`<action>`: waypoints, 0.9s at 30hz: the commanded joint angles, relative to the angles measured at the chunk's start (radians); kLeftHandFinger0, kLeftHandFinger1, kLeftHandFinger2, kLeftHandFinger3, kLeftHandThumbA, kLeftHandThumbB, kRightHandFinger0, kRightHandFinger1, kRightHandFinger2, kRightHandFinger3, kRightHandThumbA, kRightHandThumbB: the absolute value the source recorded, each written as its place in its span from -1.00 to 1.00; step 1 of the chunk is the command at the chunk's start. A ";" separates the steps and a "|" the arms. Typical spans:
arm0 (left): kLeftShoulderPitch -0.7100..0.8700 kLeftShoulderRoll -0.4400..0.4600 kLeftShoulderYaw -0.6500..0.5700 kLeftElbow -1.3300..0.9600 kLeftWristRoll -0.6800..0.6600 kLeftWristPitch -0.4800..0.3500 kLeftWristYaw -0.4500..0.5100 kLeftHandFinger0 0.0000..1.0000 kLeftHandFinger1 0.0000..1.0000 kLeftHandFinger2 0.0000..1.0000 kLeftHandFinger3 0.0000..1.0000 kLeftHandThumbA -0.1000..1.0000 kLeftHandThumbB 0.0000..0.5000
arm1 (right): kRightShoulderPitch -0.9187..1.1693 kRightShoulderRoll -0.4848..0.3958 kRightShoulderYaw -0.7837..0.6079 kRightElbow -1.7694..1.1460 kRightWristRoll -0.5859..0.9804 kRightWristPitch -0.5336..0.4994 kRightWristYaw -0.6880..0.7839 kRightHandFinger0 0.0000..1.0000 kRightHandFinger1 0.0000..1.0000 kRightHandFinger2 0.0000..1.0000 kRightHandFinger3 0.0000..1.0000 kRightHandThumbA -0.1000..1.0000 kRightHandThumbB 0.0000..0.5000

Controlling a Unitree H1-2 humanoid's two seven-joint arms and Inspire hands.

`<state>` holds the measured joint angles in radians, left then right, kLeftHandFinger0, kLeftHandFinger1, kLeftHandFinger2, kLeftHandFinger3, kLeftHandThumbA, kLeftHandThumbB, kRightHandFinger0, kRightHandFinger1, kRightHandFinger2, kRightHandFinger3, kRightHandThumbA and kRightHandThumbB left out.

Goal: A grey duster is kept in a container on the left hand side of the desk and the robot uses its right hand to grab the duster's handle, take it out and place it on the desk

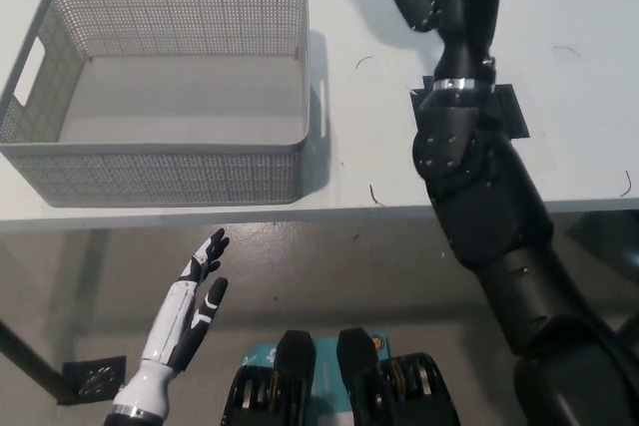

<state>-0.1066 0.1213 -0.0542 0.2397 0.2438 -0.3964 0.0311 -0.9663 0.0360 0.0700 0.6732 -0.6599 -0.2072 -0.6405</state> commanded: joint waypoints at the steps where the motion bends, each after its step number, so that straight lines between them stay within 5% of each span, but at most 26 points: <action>1: 0.006 0.019 0.006 -0.045 0.010 -0.006 0.008 1.00 1.00 1.00 1.00 1.00 -0.95 | -0.045 -0.054 -0.006 -0.078 0.047 -0.030 0.018 -1.00 -0.65 0.21 0.54 -1.00 -0.52; 8: 0.039 0.032 0.016 -0.085 0.019 0.026 0.005 1.00 1.00 1.00 1.00 1.00 -0.91 | 0.037 -0.140 0.028 -0.051 0.007 0.014 0.044 -1.00 -0.64 0.26 0.14 -1.00 -0.49; 11: 0.059 0.037 0.023 -0.100 0.013 0.026 0.010 1.00 1.00 1.00 1.00 1.00 -0.98 | 0.078 -0.183 0.058 -0.022 -0.029 0.027 0.030 -1.00 -0.56 0.36 0.17 -1.00 -0.34; 15: 0.068 0.042 0.029 -0.095 0.007 0.012 0.015 1.00 1.00 0.99 1.00 1.00 -0.97 | 0.117 -0.235 0.071 0.028 -0.018 -0.007 0.007 -1.00 -0.62 0.20 0.00 -1.00 -0.19; 21: 0.073 0.038 0.036 -0.104 0.005 0.028 0.017 1.00 1.00 0.97 1.00 1.00 -1.00 | 0.173 -0.315 0.069 0.087 0.007 -0.019 0.008 -1.00 -0.52 0.34 0.35 -1.00 -0.23; 27: 0.070 0.035 0.037 -0.100 0.019 0.029 0.019 1.00 1.00 0.95 1.00 1.00 -1.00 | 0.192 -0.353 0.103 0.127 -0.006 -0.063 0.000 -1.00 -0.19 0.55 0.73 -1.00 -0.26</action>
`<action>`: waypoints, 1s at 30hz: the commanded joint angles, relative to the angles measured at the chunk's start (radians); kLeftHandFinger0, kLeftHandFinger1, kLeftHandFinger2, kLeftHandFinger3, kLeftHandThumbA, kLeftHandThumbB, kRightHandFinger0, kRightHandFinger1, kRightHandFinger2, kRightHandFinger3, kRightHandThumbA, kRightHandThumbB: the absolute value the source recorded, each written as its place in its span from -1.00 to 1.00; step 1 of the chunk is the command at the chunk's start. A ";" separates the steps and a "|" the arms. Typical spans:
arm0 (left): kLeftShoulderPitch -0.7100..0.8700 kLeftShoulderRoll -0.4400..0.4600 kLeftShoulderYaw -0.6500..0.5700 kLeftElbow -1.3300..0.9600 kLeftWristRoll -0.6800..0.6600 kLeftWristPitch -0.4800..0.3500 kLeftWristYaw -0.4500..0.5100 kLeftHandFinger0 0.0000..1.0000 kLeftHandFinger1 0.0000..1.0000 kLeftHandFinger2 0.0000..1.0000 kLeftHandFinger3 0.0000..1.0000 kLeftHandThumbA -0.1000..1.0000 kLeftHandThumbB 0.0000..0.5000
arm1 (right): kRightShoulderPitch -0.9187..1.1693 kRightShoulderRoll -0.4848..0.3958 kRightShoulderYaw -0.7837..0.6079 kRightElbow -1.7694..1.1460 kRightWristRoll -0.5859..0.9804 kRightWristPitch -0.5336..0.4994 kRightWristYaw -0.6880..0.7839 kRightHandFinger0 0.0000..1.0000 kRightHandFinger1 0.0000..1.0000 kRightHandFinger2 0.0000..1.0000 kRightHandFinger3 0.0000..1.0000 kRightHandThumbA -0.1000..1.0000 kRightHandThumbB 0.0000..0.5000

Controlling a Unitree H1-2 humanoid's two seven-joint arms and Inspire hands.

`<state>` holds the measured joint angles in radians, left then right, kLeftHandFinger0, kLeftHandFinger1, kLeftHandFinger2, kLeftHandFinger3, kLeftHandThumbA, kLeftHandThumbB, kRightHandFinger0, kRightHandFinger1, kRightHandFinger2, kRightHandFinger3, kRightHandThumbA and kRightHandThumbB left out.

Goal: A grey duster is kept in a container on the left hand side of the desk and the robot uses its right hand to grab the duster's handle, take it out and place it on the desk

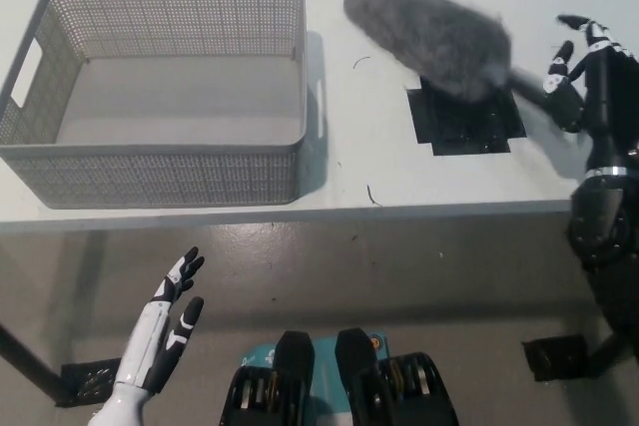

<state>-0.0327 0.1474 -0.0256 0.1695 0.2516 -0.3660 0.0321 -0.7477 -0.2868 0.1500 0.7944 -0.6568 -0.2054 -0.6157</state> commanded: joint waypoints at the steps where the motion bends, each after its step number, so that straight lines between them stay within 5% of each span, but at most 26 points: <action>1: -0.006 0.009 0.009 -0.032 0.014 0.003 0.018 1.00 1.00 0.95 1.00 1.00 -1.00 | -0.028 -0.035 0.037 0.004 -0.023 -0.055 -0.025 -1.00 -0.16 0.54 0.75 -1.00 -0.20; 5: -0.019 0.009 0.013 -0.030 0.024 0.009 0.024 1.00 1.00 0.93 1.00 1.00 -1.00 | -0.039 -0.049 0.074 -0.002 -0.044 -0.029 -0.002 -1.00 -0.16 0.51 0.73 -1.00 -0.28; 7: -0.022 0.010 0.013 -0.032 0.030 0.010 0.024 1.00 1.00 0.93 1.00 1.00 -1.00 | -0.040 -0.063 0.097 -0.006 -0.052 -0.037 0.021 -0.91 -0.11 0.46 0.53 -0.90 -0.14; 8: -0.022 0.010 0.013 -0.033 0.031 0.009 0.023 1.00 1.00 0.93 1.00 1.00 -1.00 | -0.035 -0.067 0.098 -0.027 -0.039 -0.020 0.067 -0.69 0.04 0.55 0.52 -0.47 -0.02; 9: -0.025 0.010 0.012 -0.033 0.032 0.008 0.021 1.00 1.00 0.92 1.00 1.00 -1.00 | -0.027 -0.077 0.103 -0.066 -0.015 0.007 0.141 -0.27 0.43 0.85 0.82 -0.06 0.28; 10: -0.028 0.010 0.012 -0.032 0.034 0.008 0.021 1.00 1.00 0.92 1.00 1.00 -1.00 | -0.023 -0.086 0.107 -0.085 -0.006 0.013 0.176 0.34 0.92 1.00 1.00 0.31 0.81; 11: -0.030 0.010 0.012 -0.031 0.030 0.006 0.019 1.00 1.00 0.92 1.00 1.00 -1.00 | -0.016 -0.102 0.109 -0.120 0.045 0.001 0.275 0.68 1.00 1.00 1.00 0.37 0.58; 12: -0.032 0.010 0.013 -0.026 0.022 0.001 0.016 1.00 1.00 0.91 1.00 1.00 -1.00 | -0.011 -0.117 0.109 -0.153 0.097 0.004 0.375 1.00 1.00 1.00 1.00 0.52 0.78; 13: -0.033 0.010 0.013 -0.025 0.018 0.001 0.013 1.00 1.00 0.91 1.00 1.00 -0.99 | -0.007 -0.124 0.106 -0.175 0.131 0.015 0.431 1.00 1.00 1.00 1.00 0.60 0.92; 14: -0.033 0.009 0.013 -0.027 0.014 0.007 0.010 1.00 1.00 0.91 1.00 1.00 -0.99 | 0.003 -0.136 0.089 -0.239 0.206 0.029 0.509 1.00 1.00 1.00 1.00 0.90 0.89; 16: -0.033 0.009 0.013 -0.028 0.017 0.008 0.011 1.00 1.00 0.91 1.00 1.00 -0.98 | 0.012 -0.145 0.067 -0.309 0.271 0.038 0.550 1.00 1.00 1.00 1.00 1.00 0.87; 24: -0.058 0.007 0.006 -0.011 0.026 0.014 0.010 1.00 1.00 0.92 1.00 1.00 -0.99 | 0.044 -0.181 -0.082 -0.958 0.623 0.162 0.566 1.00 1.00 1.00 1.00 1.00 1.00; 27: -0.063 0.003 0.003 0.000 0.013 0.000 0.005 1.00 1.00 0.93 1.00 1.00 -0.99 | 0.037 -0.176 -0.114 -1.213 0.642 0.207 0.503 1.00 1.00 1.00 1.00 1.00 0.77; 30: -0.064 0.003 -0.006 0.009 0.018 -0.004 -0.001 1.00 1.00 0.98 1.00 1.00 -0.79 | 0.048 -0.194 -0.162 -1.454 0.638 0.213 0.424 1.00 1.00 1.00 1.00 1.00 0.97</action>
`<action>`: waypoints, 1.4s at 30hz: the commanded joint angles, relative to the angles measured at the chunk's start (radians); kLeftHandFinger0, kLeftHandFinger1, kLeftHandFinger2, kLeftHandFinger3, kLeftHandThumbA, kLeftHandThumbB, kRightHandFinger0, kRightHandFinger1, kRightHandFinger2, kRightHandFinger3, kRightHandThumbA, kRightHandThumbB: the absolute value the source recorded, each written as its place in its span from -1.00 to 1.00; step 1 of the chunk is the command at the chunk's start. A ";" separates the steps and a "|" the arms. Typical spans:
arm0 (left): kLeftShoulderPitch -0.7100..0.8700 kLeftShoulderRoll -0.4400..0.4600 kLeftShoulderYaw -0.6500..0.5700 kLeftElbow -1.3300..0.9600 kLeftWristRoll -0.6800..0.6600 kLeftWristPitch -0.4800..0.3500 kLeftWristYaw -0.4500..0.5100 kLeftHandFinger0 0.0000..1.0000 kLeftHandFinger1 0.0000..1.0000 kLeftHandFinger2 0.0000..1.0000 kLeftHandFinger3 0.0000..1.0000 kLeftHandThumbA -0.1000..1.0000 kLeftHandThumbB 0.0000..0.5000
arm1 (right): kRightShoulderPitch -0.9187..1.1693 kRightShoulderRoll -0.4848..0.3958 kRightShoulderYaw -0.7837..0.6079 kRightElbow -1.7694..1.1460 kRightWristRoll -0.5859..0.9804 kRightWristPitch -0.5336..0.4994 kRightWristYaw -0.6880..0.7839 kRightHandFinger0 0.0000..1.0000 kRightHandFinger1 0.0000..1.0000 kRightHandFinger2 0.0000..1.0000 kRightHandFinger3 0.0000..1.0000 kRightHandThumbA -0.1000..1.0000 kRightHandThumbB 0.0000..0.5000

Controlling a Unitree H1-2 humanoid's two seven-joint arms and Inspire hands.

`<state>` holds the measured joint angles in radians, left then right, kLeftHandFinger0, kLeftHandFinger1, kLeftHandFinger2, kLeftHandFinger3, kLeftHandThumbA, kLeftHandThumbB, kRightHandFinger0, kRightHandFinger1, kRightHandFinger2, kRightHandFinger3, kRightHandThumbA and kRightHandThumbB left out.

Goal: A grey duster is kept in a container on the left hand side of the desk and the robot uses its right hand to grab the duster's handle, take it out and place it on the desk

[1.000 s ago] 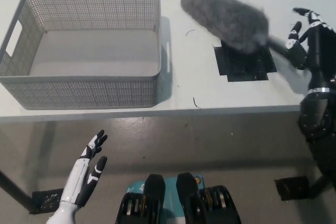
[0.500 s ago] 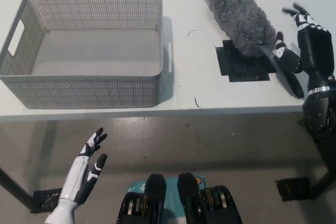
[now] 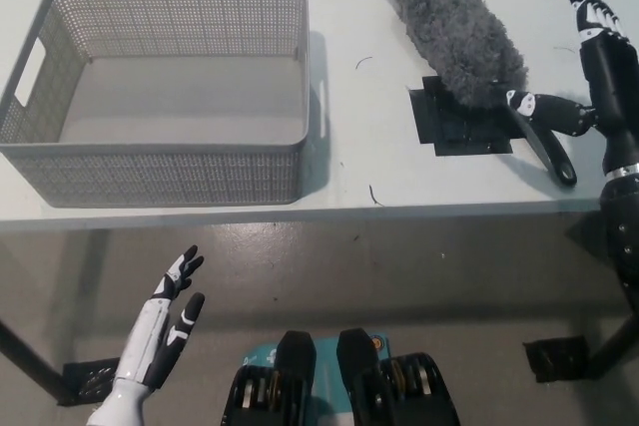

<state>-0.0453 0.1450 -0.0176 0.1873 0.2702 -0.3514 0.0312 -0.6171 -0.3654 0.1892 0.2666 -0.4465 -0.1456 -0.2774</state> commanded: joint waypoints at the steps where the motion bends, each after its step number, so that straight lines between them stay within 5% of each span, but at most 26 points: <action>1: -0.052 0.005 -0.015 -0.006 0.002 -0.021 0.000 1.00 1.00 1.00 1.00 1.00 -0.79 | -0.074 -0.119 -0.212 -0.986 0.433 0.180 0.075 1.00 1.00 1.00 1.00 1.00 0.99; 3: -0.052 0.006 -0.017 -0.003 0.000 -0.026 -0.002 1.00 1.00 1.00 1.00 1.00 -0.69 | -0.042 -0.134 -0.222 -1.087 0.426 0.156 0.044 1.00 1.00 1.00 1.00 1.00 0.92; 6: -0.055 0.003 -0.020 0.009 -0.008 -0.045 -0.004 1.00 1.00 1.00 1.00 1.00 -0.72 | 0.105 -0.194 -0.227 -1.203 0.405 -0.010 0.001 1.00 1.00 1.00 1.00 0.92 0.81; 7: -0.057 -0.001 -0.023 0.014 -0.008 -0.047 -0.004 1.00 1.00 1.00 1.00 1.00 -0.68 | 0.202 -0.198 -0.219 -1.217 0.410 -0.109 -0.019 1.00 1.00 1.00 1.00 0.39 0.57; 9: -0.065 -0.008 -0.025 0.029 -0.013 -0.056 -0.002 1.00 1.00 1.00 1.00 1.00 -0.57 | 0.408 -0.025 -0.206 -1.217 0.233 -0.313 -0.048 1.00 1.00 1.00 1.00 0.85 0.65; 10: -0.066 -0.009 -0.025 0.033 -0.013 -0.058 -0.002 1.00 1.00 1.00 1.00 1.00 -0.51 | 0.442 -0.017 -0.172 -1.217 0.227 -0.324 -0.066 1.00 1.00 1.00 1.00 1.00 0.49; 11: -0.064 -0.009 -0.026 0.035 -0.018 -0.060 -0.005 1.00 1.00 1.00 1.00 1.00 -0.45 | 0.497 0.002 -0.076 -1.217 0.209 -0.324 -0.120 1.00 1.00 1.00 1.00 1.00 0.74; 12: -0.062 -0.009 -0.027 0.035 -0.021 -0.061 -0.008 1.00 1.00 1.00 1.00 1.00 -0.45 | 0.523 0.015 -0.028 -1.217 0.195 -0.324 -0.147 1.00 1.00 1.00 1.00 1.00 0.74; 13: -0.059 -0.010 -0.030 0.038 -0.025 -0.063 -0.013 1.00 1.00 1.00 1.00 1.00 -0.40 | 0.605 0.034 -0.032 -1.217 0.063 -0.324 -0.169 1.00 1.00 1.00 1.00 1.00 -0.02; 14: -0.059 -0.010 -0.031 0.040 -0.024 -0.066 -0.013 1.00 1.00 1.00 1.00 1.00 -0.40 | 0.627 0.041 -0.065 -1.217 0.005 -0.324 -0.165 1.00 1.00 1.00 1.00 1.00 -0.02; 16: -0.061 -0.013 -0.036 0.049 -0.028 -0.087 -0.014 1.00 1.00 1.00 1.00 1.00 -0.53 | 0.723 0.081 0.094 -1.217 -0.019 -0.324 -0.195 1.00 1.00 1.00 1.00 0.20 -0.32; 17: -0.061 -0.015 -0.036 0.053 -0.034 -0.092 -0.015 1.00 1.00 1.00 1.00 1.00 -0.56 | 0.759 0.154 0.084 -1.217 -0.051 -0.324 -0.171 1.00 1.00 1.00 1.00 0.32 -0.19; 18: -0.061 -0.018 -0.035 0.057 -0.034 -0.096 -0.012 1.00 1.00 1.00 1.00 1.00 -0.55 | 0.808 0.211 0.123 -1.168 -0.138 -0.324 -0.225 1.00 1.00 1.00 1.00 1.00 0.75; 19: -0.058 -0.020 -0.035 0.061 -0.037 -0.101 -0.010 1.00 1.00 1.00 1.00 1.00 -0.52 | 0.830 0.240 0.169 -1.127 -0.123 -0.324 -0.261 1.00 1.00 1.00 1.00 0.93 0.28; 20: -0.058 -0.021 -0.034 0.063 -0.040 -0.104 -0.010 1.00 1.00 1.00 1.00 1.00 -0.52 | 0.837 0.254 0.187 -1.111 -0.091 -0.324 -0.268 1.00 1.00 1.00 1.00 0.93 0.28; 21: -0.055 -0.024 -0.032 0.064 -0.047 -0.103 -0.009 1.00 1.00 1.00 1.00 1.00 -0.46 | 0.796 0.171 0.193 -1.025 -0.102 -0.324 -0.272 1.00 1.00 1.00 1.00 1.00 -0.08; 22: -0.052 -0.026 -0.031 0.063 -0.050 -0.101 -0.008 1.00 1.00 1.00 1.00 1.00 -0.47 | 0.766 0.098 0.170 -0.977 -0.140 -0.324 -0.256 1.00 1.00 1.00 1.00 1.00 -0.11; 23: -0.045 -0.027 -0.030 0.065 -0.051 -0.106 -0.004 1.00 1.00 1.00 1.00 1.00 -0.44 | 0.773 0.071 0.077 -0.935 -0.114 -0.324 -0.172 1.00 1.00 1.00 1.00 1.00 0.22; 24: -0.040 -0.029 -0.028 0.066 -0.051 -0.109 0.000 1.00 1.00 1.00 1.00 1.00 -0.43 | 0.767 0.066 0.018 -0.872 -0.109 -0.324 -0.150 1.00 1.00 1.00 1.00 1.00 -0.03; 26: -0.032 -0.035 -0.026 0.062 -0.056 -0.099 0.002 1.00 1.00 1.00 1.00 1.00 -0.45 | 0.719 0.095 -0.003 -0.658 0.053 -0.324 -0.152 1.00 1.00 1.00 1.00 1.00 0.10; 30: -0.030 -0.038 -0.027 0.065 -0.063 -0.100 0.002 1.00 1.00 1.00 1.00 1.00 -0.42 | 0.647 0.165 -0.006 -0.365 0.181 -0.324 -0.133 1.00 1.00 1.00 1.00 1.00 0.03; 32: -0.033 -0.041 -0.026 0.065 -0.065 -0.099 0.006 1.00 1.00 1.00 1.00 1.00 -0.41 | 0.616 0.220 -0.019 -0.206 0.242 -0.314 -0.070 1.00 1.00 1.00 1.00 1.00 0.22; 42: -0.024 -0.039 -0.016 0.062 -0.074 -0.105 0.012 1.00 1.00 1.00 1.00 1.00 -0.53 | 0.565 0.228 -0.040 -0.001 0.376 -0.290 0.090 1.00 1.00 1.00 1.00 0.92 -0.03</action>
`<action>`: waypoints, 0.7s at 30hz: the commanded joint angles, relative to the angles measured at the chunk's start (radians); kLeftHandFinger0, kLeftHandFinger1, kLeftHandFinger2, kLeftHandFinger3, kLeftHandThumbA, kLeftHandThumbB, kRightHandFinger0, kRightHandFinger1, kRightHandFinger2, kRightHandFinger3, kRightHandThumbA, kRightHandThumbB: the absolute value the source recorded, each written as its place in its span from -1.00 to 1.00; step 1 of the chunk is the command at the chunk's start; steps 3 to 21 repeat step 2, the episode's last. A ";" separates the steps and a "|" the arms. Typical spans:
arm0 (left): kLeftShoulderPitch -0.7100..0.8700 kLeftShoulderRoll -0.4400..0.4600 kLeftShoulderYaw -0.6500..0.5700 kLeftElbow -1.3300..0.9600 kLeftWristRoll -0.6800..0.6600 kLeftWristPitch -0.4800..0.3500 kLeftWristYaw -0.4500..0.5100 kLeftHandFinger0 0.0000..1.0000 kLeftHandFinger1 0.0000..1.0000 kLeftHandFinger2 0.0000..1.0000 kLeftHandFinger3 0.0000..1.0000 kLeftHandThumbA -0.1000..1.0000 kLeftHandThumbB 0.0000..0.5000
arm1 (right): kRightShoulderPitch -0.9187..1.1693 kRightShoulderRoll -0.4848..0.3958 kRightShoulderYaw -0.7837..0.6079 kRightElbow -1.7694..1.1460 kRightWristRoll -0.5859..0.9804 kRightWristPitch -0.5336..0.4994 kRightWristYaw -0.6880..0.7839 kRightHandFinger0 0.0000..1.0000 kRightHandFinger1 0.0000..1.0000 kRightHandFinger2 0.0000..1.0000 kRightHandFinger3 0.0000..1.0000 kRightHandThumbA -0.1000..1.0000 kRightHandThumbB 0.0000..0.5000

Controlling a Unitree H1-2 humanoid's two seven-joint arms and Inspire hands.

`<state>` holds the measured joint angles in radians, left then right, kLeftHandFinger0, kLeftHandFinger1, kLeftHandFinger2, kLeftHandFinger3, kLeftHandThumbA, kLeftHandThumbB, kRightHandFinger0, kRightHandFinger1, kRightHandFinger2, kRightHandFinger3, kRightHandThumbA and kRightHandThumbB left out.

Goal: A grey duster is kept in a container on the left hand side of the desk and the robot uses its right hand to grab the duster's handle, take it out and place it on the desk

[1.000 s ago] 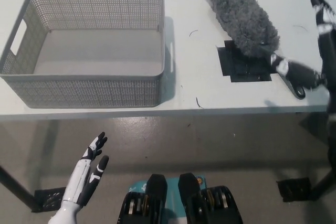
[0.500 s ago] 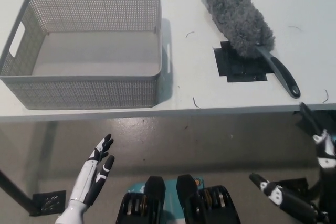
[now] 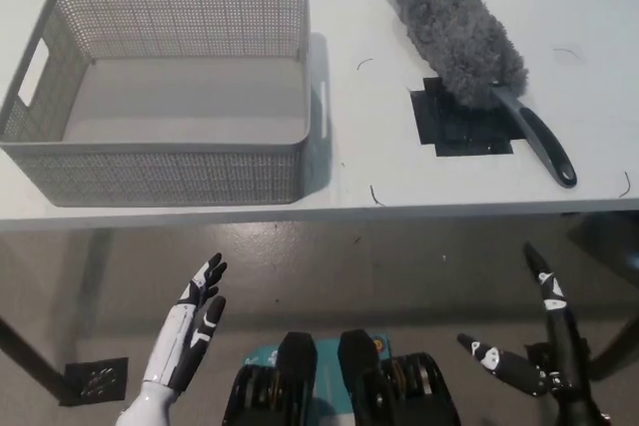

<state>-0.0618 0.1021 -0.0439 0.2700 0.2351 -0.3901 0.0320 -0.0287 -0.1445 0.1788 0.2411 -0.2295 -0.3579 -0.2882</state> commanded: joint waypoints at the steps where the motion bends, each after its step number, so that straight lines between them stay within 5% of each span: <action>1: -0.006 0.003 0.010 -0.021 -0.040 -0.069 0.011 1.00 1.00 1.00 1.00 1.00 -0.53 | -0.022 0.009 -0.031 0.025 0.166 -0.075 0.108 1.00 1.00 1.00 1.00 0.92 -0.03; 21: -0.006 0.003 0.010 -0.021 -0.040 -0.069 0.011 1.00 1.00 1.00 1.00 1.00 -0.53 | -0.022 0.009 -0.031 0.025 0.166 -0.075 0.108 1.00 1.00 1.00 1.00 0.92 -0.03</action>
